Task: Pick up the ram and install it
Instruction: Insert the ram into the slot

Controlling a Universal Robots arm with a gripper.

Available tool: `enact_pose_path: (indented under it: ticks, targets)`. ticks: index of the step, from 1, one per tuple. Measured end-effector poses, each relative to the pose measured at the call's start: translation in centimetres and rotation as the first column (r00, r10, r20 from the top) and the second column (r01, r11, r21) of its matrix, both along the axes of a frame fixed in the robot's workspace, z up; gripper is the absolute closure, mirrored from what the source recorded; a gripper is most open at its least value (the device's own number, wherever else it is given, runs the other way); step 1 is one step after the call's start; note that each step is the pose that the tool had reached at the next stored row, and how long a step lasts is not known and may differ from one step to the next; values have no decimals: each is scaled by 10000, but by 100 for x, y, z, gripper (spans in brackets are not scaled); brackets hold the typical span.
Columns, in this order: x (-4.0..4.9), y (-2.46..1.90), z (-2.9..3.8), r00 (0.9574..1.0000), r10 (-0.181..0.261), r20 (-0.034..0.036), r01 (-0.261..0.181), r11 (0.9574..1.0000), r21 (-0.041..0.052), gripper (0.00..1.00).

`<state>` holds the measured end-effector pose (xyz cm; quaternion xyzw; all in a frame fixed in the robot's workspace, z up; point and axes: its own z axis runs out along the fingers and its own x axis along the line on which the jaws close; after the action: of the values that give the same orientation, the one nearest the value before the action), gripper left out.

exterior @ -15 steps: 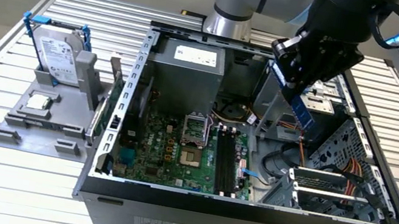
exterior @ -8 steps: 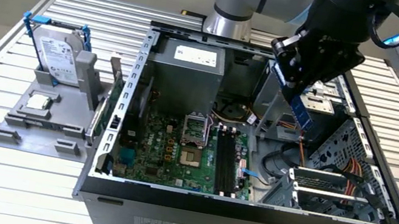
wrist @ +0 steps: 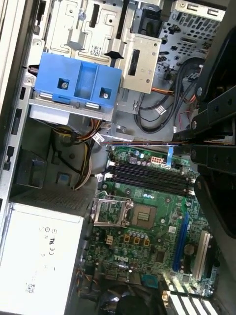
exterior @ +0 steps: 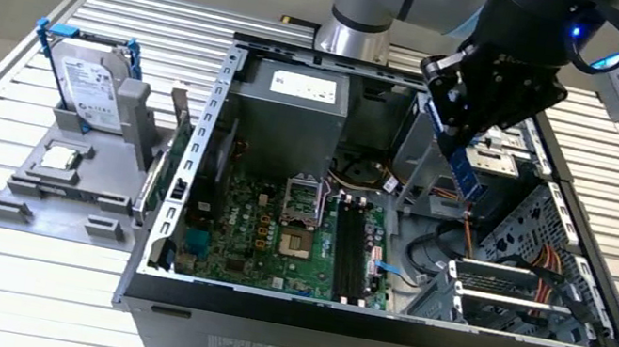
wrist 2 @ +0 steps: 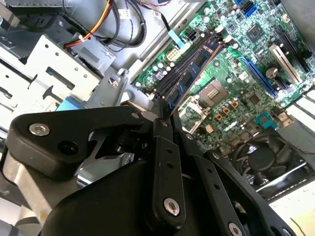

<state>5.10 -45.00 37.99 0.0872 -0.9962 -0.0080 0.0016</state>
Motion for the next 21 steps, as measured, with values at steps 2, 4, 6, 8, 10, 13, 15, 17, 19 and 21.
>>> enact_pose_path:
  ticks: [2,4,6,8,10,13,15,17,19,21]
  targets:
    - [0,0,0,9999,-116,0,116,9999,0,100]
    - [0,0,0,9997,-224,0,224,9997,0,100]
    - [0,0,0,9995,-316,0,316,9995,0,100]
    - [0,0,0,9992,-398,0,398,9992,0,100]
    - [0,0,0,9989,-479,0,479,9989,0,100]
    - [0,0,0,9983,-590,0,590,9983,0,100]
    - [0,0,0,9981,-619,0,619,9981,0,100]
    - [0,0,0,9980,-625,0,625,9980,0,100]
    - [0,0,0,9980,-626,0,626,9980,4,100]
    - [0,0,0,9980,-626,-1,626,9980,20,100]
